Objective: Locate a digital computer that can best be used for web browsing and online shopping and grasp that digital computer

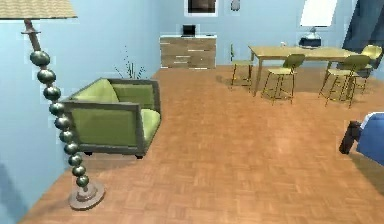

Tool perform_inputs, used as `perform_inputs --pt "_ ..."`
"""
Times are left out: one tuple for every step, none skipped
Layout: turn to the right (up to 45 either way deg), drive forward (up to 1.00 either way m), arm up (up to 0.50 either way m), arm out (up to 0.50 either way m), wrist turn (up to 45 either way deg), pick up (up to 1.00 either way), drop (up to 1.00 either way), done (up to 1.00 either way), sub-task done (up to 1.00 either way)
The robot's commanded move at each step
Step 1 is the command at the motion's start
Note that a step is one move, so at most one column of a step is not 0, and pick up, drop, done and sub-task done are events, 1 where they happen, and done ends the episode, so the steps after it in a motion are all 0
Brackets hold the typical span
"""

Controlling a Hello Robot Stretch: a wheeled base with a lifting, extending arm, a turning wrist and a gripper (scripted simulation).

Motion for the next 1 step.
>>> perform_inputs --pt "3.0 0.0 0.0 0.0 0.0 0.0 0.0 0.0 0.0"
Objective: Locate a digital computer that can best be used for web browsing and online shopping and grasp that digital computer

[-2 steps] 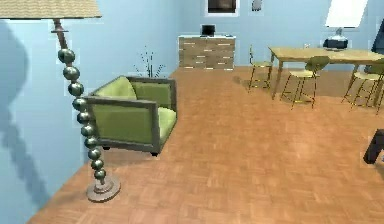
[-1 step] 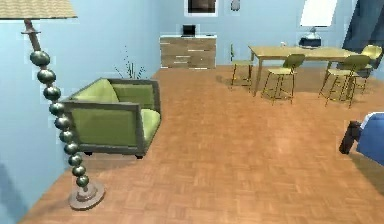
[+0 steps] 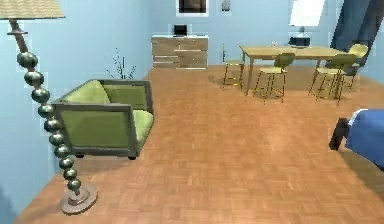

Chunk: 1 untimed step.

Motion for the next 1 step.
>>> perform_inputs --pt "0.0 1.0 0.0 0.0 0.0 0.0 0.0 0.0 0.0"
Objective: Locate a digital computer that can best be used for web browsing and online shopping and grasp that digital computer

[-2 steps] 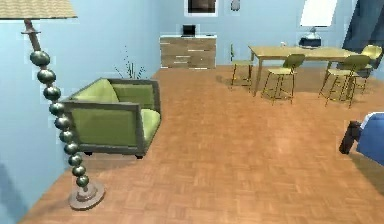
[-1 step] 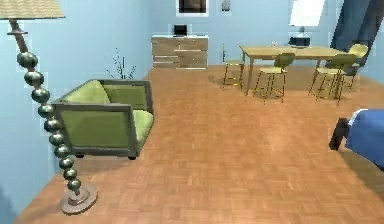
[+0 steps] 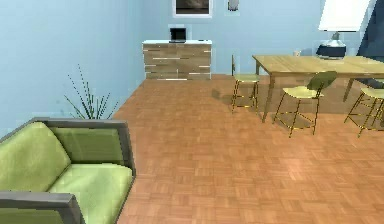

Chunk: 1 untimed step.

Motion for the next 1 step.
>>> perform_inputs --pt "3.0 0.0 0.0 0.0 0.0 0.0 0.0 0.0 0.0"
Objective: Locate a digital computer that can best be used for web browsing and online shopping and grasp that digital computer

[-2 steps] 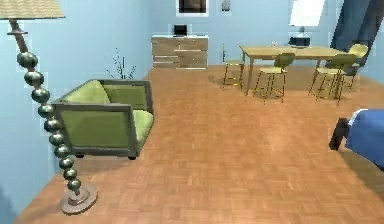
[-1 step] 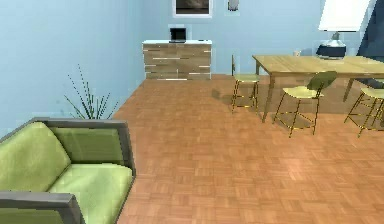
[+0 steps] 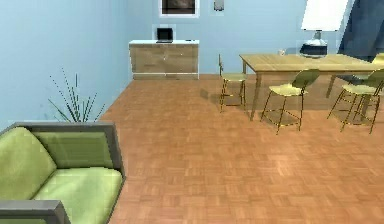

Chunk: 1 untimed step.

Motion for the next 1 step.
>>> perform_inputs --pt "0.0 1.0 0.0 0.0 0.0 0.0 0.0 0.0 0.0"
